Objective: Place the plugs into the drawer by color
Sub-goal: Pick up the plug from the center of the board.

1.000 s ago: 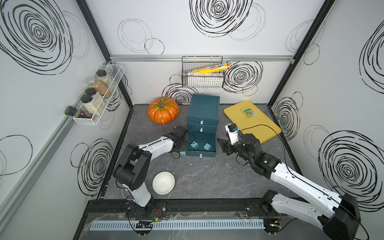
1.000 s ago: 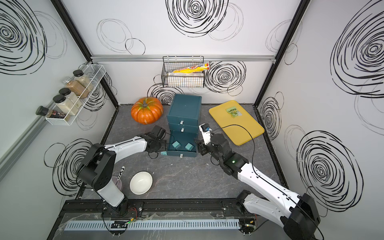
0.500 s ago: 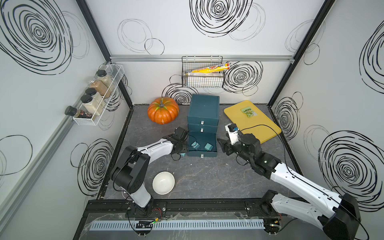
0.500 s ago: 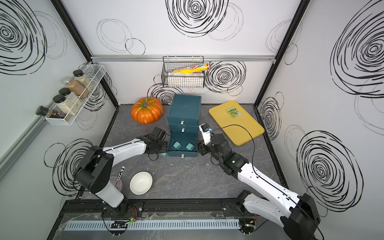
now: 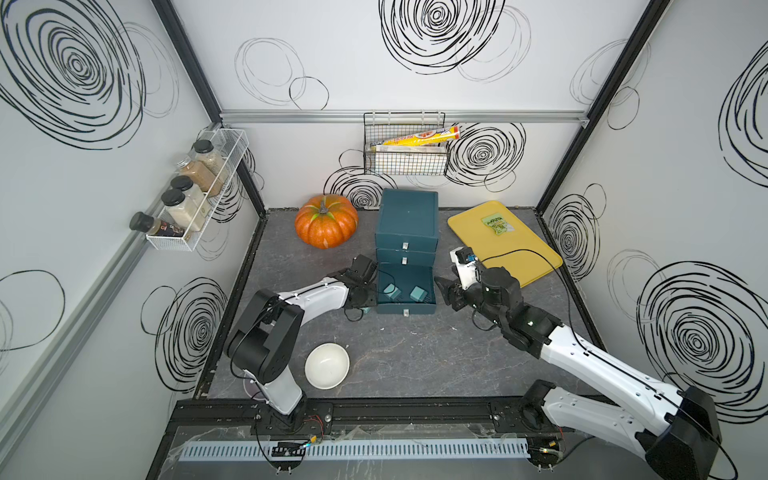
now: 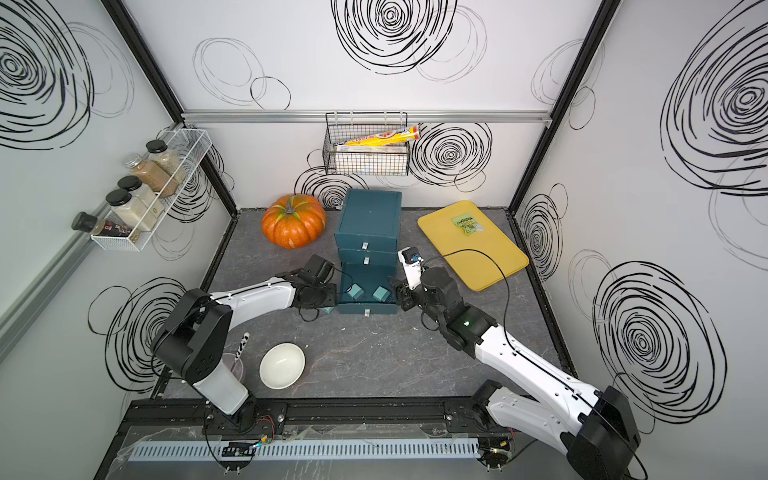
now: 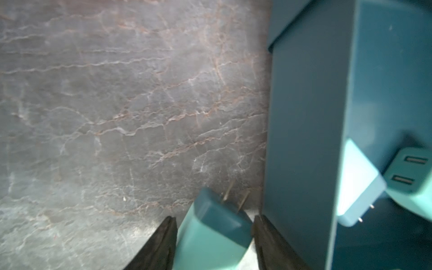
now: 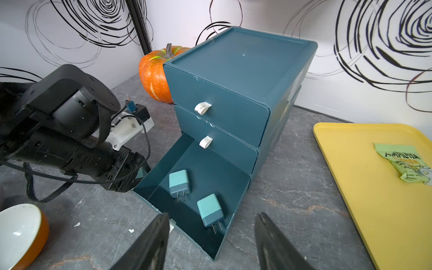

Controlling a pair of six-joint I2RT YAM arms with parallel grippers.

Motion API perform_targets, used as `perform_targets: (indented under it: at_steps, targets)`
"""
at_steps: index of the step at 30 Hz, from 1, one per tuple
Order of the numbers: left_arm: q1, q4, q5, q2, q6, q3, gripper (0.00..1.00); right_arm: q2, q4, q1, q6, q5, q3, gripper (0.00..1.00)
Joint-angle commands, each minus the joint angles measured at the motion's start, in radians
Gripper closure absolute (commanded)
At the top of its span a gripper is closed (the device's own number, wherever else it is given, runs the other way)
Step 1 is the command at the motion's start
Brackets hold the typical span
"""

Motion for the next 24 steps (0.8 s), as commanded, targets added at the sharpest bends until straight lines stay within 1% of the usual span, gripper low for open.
perform_targets:
  at_steps: [1, 5, 9, 12, 17, 20, 21, 22, 23, 24]
  targets:
    - [-0.011, -0.083, -0.029, 0.04, -0.001, -0.014, 0.45, 0.003, 0.008, 0.001, -0.004, 0.015, 0.003, 0.37]
    - [-0.012, -0.118, -0.066, 0.021, -0.039, -0.027, 0.46, 0.005, 0.013, 0.0, -0.004, 0.015, 0.002, 0.37]
    - [-0.005, -0.123, -0.071, -0.017, -0.052, -0.034, 0.44, 0.007, 0.012, 0.001, -0.005, 0.014, 0.002, 0.37]
    - [-0.004, -0.089, -0.05, -0.055, -0.05, -0.048, 0.31, 0.008, 0.013, 0.0, -0.004, 0.014, 0.001, 0.37]
    - [-0.006, -0.102, -0.048, -0.054, -0.046, -0.047, 0.29, 0.011, 0.012, 0.001, -0.005, 0.014, 0.003, 0.37]
    - [-0.004, -0.098, -0.057, -0.043, -0.044, -0.057, 0.31, 0.012, 0.008, 0.001, -0.005, 0.014, 0.004, 0.37]
    - [-0.004, -0.098, -0.064, -0.035, -0.042, -0.057, 0.34, 0.012, 0.008, 0.0, -0.005, 0.012, 0.004, 0.37]
    - [-0.004, -0.097, -0.063, -0.026, -0.037, -0.057, 0.39, 0.013, 0.008, 0.001, -0.005, 0.012, 0.005, 0.37]
    - [-0.004, -0.096, -0.06, -0.014, -0.03, -0.054, 0.43, 0.012, 0.01, 0.001, -0.005, 0.014, 0.004, 0.37]
    - [-0.003, -0.093, -0.057, -0.005, -0.026, -0.05, 0.5, 0.012, 0.01, 0.001, -0.005, 0.016, 0.004, 0.37]
